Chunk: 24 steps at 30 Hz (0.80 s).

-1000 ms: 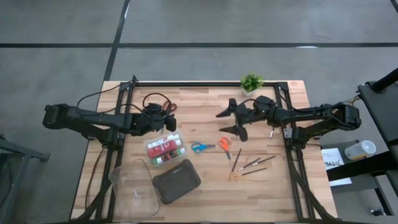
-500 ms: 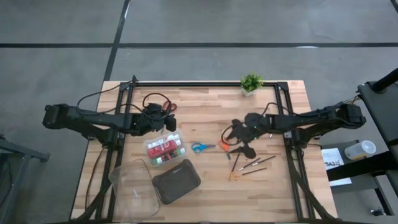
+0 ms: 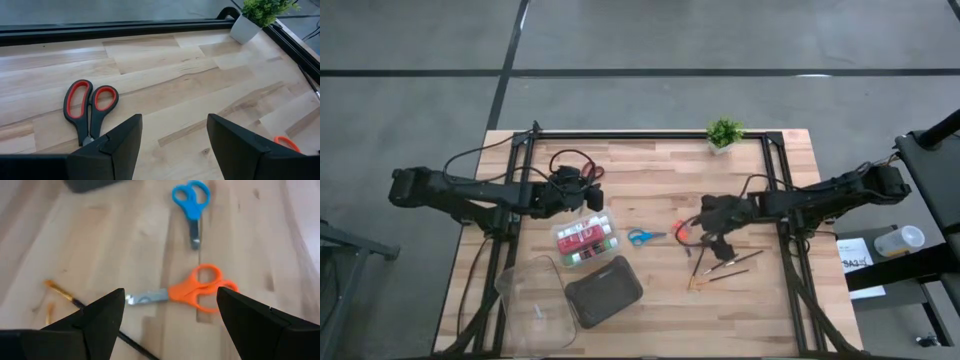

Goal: Pick & Place Paint Supplies
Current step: Put the top gold paint brush into the black transparent bin

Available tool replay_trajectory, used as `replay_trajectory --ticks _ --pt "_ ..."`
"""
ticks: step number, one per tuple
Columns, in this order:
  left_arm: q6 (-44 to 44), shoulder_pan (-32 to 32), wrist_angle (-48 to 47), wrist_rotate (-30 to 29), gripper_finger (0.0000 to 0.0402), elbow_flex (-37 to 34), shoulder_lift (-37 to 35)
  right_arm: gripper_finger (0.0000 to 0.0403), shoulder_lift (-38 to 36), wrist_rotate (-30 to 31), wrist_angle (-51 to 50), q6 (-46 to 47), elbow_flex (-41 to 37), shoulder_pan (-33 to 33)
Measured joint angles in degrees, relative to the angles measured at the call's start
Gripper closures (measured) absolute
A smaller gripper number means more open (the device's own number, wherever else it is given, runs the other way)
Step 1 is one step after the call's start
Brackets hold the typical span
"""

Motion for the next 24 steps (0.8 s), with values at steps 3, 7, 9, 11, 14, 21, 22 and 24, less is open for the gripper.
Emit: replay_trajectory --ticks 3,7,9,11,14,21,22,24 --pt "0.00 0.00 0.00 0.00 0.0169 0.00 0.02 0.0092 -0.02 -0.49 0.12 -0.15 -0.53 0.13" --pt "0.00 0.00 -0.02 0.00 0.0169 0.00 0.02 0.0092 0.04 -3.44 0.14 -1.18 -1.12 1.14" --pt "0.00 0.00 -0.02 0.00 0.0169 0.00 0.02 0.0092 0.04 -5.76 0.19 -1.95 -1.31 2.32" --pt "0.00 0.00 0.00 0.00 0.0169 0.00 0.02 0.0092 0.04 -6.58 0.21 -2.20 -1.39 3.63" --pt "0.00 0.00 -0.01 0.00 0.0169 0.00 0.02 0.0092 0.04 -6.17 1.15 -5.75 -1.54 6.42" --pt "0.00 0.00 -0.01 0.00 0.0169 0.00 0.02 0.0092 0.42 -5.43 4.61 -14.99 -1.65 10.98" --pt "0.00 0.00 -0.01 0.00 0.0169 0.00 0.02 0.0092 0.83 -5.64 5.36 -15.50 -1.65 11.03" --pt "0.00 0.00 -0.02 0.00 0.0169 0.00 0.02 0.0092 1.92 -6.12 7.45 -15.94 -1.67 10.95"
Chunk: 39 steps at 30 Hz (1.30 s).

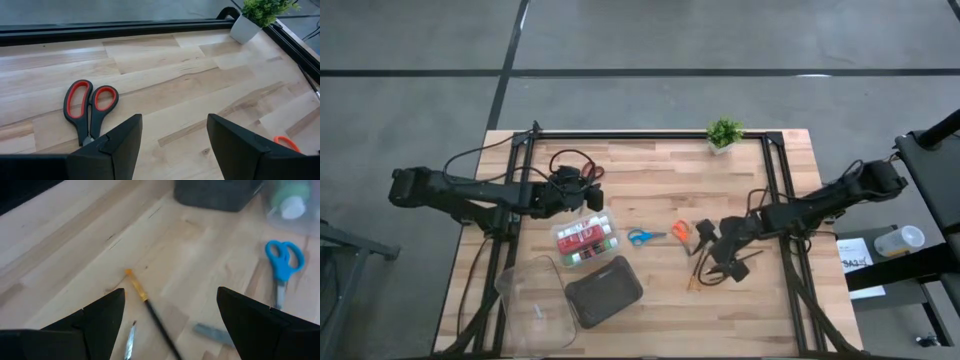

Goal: Pick & Place Paint Supplies
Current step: Put the top gold paint brush into the black transparent bin

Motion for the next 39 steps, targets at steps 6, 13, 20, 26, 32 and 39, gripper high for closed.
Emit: replay_trajectory --ticks 6,13,20,26,32,39 --pt "0.00 0.00 0.01 0.00 0.0169 0.00 0.00 0.0092 7.56 -1.45 6.44 -0.34 0.08 0.01" --pt "0.00 0.01 -0.14 0.00 0.0169 0.00 0.02 0.0092 15.27 -3.48 10.30 -1.28 1.52 0.61" --pt "0.00 0.00 -0.10 0.00 0.0169 -0.02 0.02 0.0092 19.29 -4.56 10.33 -1.53 3.84 1.11" --pt "0.00 0.00 -0.09 0.00 0.0169 -0.02 0.02 0.0092 23.40 -4.60 9.62 0.37 5.78 1.11" --pt "0.00 0.00 -0.06 0.00 0.0169 -0.02 0.02 0.0092 25.70 -4.82 10.23 -1.41 5.73 1.24" --pt "0.00 0.00 -0.01 0.00 0.0169 -0.02 0.02 0.0092 25.05 -4.32 10.11 3.37 5.66 1.35"
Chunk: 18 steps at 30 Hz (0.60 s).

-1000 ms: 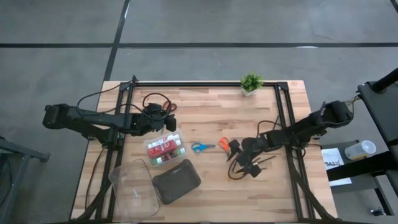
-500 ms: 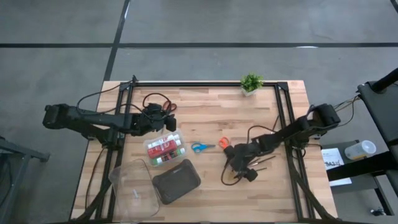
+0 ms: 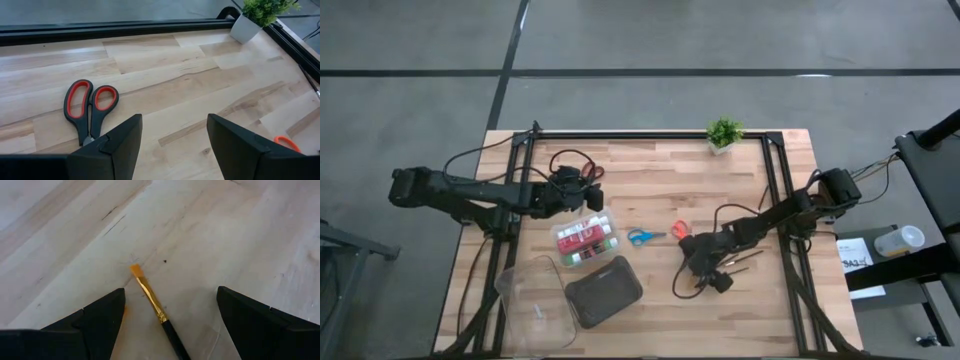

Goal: Pick & Place Paint Supplies
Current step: Put the top gold paint brush into the black transparent bin

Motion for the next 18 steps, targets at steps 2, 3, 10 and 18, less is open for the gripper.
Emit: replay_trajectory --ticks 2,3,10,18 --pt "0.00 0.00 0.01 0.00 0.0169 0.00 0.00 0.0092 0.00 0.00 0.00 1.37 -0.02 0.02" --pt "0.00 0.02 0.03 0.00 0.0169 0.00 0.00 0.0092 0.00 0.00 -0.02 1.88 -0.02 0.08" --pt "0.00 0.00 0.03 0.00 0.0169 0.00 0.00 0.0130 0.00 1.65 -0.05 1.77 -0.04 0.24" --pt "0.00 0.02 0.03 0.00 0.0169 0.00 -0.02 0.0233 -0.04 2.56 -0.35 -0.79 -0.10 0.26"
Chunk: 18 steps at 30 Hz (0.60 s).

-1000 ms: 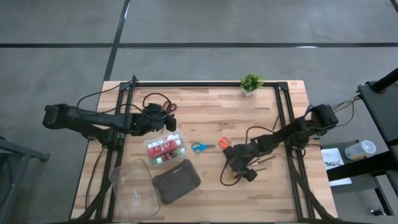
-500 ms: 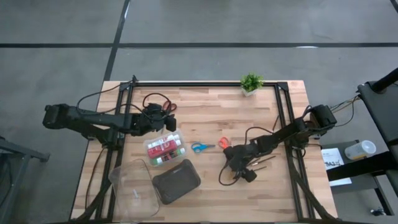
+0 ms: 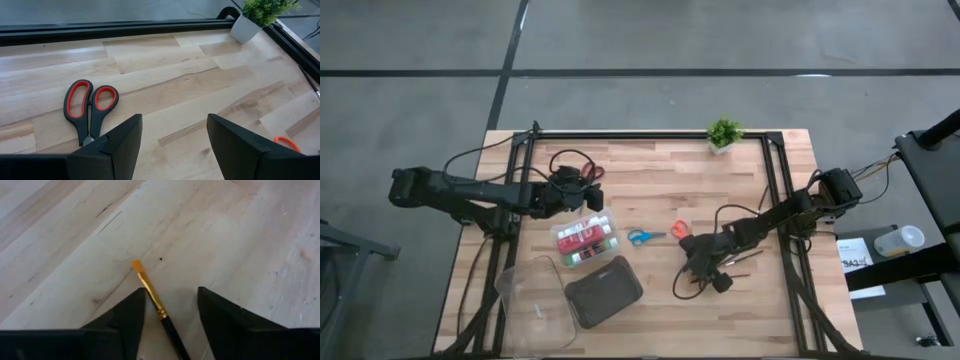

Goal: Pick & Place Paint Supplies
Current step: Put the top gold paint brush into the black transparent bin

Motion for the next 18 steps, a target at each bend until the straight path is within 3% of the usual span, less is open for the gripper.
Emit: replay_trajectory --ticks 15,18 --pt "0.00 -0.02 0.00 0.00 0.0169 0.00 -0.02 0.0376 -0.02 2.32 0.07 -0.35 -0.02 0.02" --pt "0.00 -0.02 0.00 0.00 0.0169 0.00 -0.02 0.0389 -0.04 2.40 0.07 -0.39 -0.04 0.00"
